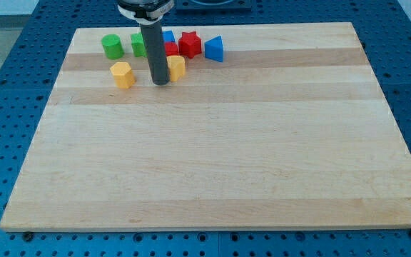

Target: Move yellow hexagon to the yellow heart

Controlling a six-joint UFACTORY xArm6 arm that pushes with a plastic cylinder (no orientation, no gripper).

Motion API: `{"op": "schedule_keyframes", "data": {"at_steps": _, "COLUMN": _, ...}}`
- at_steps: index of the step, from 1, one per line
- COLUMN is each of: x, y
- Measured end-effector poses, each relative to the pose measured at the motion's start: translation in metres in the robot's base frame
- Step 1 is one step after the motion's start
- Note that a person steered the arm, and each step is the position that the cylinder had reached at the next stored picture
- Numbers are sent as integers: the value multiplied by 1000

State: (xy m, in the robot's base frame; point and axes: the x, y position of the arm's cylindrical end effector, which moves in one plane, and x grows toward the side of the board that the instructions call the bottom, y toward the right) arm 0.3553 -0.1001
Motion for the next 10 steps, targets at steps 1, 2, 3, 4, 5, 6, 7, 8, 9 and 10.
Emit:
{"op": "schedule_keyframes", "data": {"at_steps": 1, "x": 22, "y": 7}}
{"op": "schedule_keyframes", "data": {"at_steps": 2, "x": 57, "y": -27}}
{"op": "schedule_keyframes", "data": {"at_steps": 3, "x": 47, "y": -132}}
{"op": "schedule_keyframes", "data": {"at_steps": 4, "x": 6, "y": -190}}
{"op": "schedule_keyframes", "data": {"at_steps": 5, "x": -40, "y": -189}}
{"op": "schedule_keyframes", "data": {"at_steps": 6, "x": -48, "y": -148}}
{"op": "schedule_keyframes", "data": {"at_steps": 7, "x": -33, "y": -88}}
{"op": "schedule_keyframes", "data": {"at_steps": 8, "x": 2, "y": -48}}
{"op": "schedule_keyframes", "data": {"at_steps": 9, "x": 34, "y": -48}}
{"op": "schedule_keyframes", "data": {"at_steps": 10, "x": 46, "y": -75}}
